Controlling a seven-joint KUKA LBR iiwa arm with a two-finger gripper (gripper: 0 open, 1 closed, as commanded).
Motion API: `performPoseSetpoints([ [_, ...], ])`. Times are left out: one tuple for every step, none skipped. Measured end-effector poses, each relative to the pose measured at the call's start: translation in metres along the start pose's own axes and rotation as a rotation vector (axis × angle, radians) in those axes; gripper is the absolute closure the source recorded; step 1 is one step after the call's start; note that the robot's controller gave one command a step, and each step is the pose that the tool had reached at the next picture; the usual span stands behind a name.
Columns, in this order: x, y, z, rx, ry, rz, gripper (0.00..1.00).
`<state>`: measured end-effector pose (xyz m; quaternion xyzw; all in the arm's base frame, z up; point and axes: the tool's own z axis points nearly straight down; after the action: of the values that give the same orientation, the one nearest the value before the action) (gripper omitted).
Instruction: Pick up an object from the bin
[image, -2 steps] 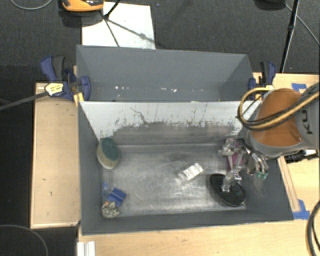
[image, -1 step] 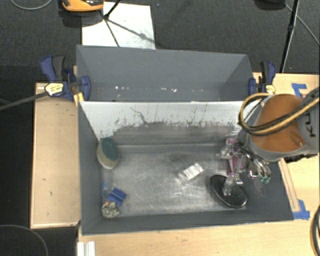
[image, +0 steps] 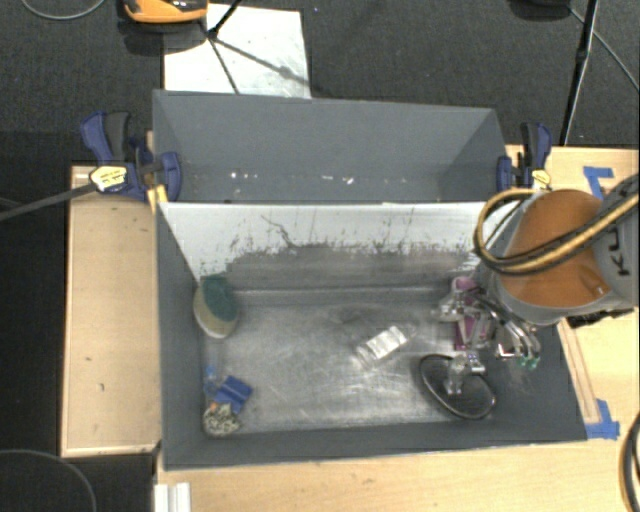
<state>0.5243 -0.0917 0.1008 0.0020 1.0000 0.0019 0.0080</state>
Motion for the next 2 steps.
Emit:
performPoseSetpoints([
  [0.003,0.036,-0.018,0.002,0.009,-0.016,0.0],
  [-0.055,0.051,0.029,0.005,0.011,0.34,0.0],
])
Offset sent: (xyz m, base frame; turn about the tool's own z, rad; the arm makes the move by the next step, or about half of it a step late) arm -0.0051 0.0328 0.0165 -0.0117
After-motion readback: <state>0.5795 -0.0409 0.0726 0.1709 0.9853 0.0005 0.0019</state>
